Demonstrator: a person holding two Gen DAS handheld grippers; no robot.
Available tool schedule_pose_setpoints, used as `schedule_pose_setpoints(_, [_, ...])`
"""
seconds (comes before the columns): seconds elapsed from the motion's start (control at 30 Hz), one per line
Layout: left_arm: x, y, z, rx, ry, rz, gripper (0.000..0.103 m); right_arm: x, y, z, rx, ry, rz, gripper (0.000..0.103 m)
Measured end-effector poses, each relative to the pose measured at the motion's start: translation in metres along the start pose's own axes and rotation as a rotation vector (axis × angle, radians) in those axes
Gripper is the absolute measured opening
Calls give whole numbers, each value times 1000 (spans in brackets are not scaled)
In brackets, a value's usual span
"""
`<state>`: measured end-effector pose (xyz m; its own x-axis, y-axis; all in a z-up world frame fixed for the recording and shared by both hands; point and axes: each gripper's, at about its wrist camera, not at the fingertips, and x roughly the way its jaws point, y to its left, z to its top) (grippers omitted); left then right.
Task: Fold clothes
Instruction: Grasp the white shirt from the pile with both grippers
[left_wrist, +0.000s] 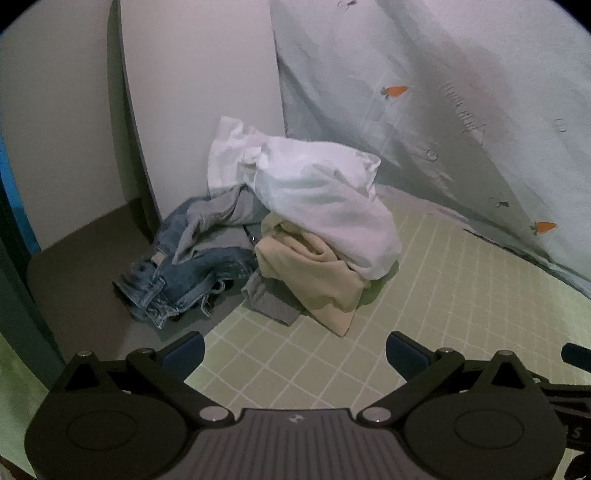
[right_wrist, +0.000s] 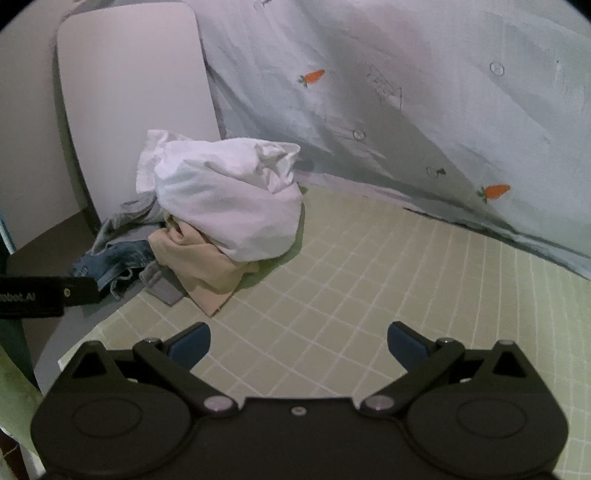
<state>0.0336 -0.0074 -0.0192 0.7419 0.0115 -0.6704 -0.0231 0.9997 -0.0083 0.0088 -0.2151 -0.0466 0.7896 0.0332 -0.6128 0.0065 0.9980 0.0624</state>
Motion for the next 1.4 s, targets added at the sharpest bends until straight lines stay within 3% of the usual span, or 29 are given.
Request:
schedule_pose_setpoints(0.13, [26, 1, 13, -14, 32, -23, 103, 25, -9, 12, 2, 26, -5, 103])
schedule_pose_setpoints(0.37, [94, 8, 68, -42, 48, -72, 103, 89, -21, 57, 16, 33, -24, 103])
schedule_pose_setpoints(0.5, [145, 20, 109, -70, 44, -83, 103, 148, -28, 95, 34, 35, -26, 103])
schedule_pose_setpoints(0.63, [195, 45, 150, -166, 34, -90, 102, 216, -30, 132, 71, 60, 0, 103])
schedule_pose_setpoints(0.7, [218, 57, 164, -219, 55, -121, 102, 252, -32, 146, 99, 78, 26, 101])
schedule_pose_setpoints(0.83, [256, 72, 176, -330, 113, -325, 102, 324, -38, 168, 198, 112, 96, 90])
schedule_pose_setpoints(0.97, [274, 70, 180, -352, 147, -421, 98, 374, -34, 172, 278, 171, 184, 86])
schedule_pose_setpoints(1.0, [276, 70, 183, -364, 150, -452, 89, 383, -31, 172, 278, 187, 204, 81])
schedule_pose_setpoints(1.03, [278, 70, 185, -376, 154, -484, 78, 388, -29, 170, 284, 192, 234, 68])
schedule_pose_setpoints(1.07, [276, 66, 187, -371, 151, -497, 74, 389, -27, 168, 291, 193, 272, 49])
schedule_pose_setpoints(1.1, [274, 63, 190, -363, 148, -508, 66, 385, -24, 168, 276, 183, 280, 40])
schedule_pose_setpoints(1.13, [271, 59, 192, -355, 144, -519, 58, 381, -20, 168, 257, 170, 281, 19])
schedule_pose_setpoints(1.17, [268, 54, 194, -330, 131, -509, 57, 373, -15, 169, 218, 151, 263, 11])
schedule_pose_setpoints(1.23, [256, 43, 195, -286, 92, -472, 44, 355, -6, 171, 132, 109, 220, 7])
schedule_pose_setpoints(1.4, [211, 21, 199, -180, -22, -427, 37, 288, -9, 181, 75, -29, 143, 6])
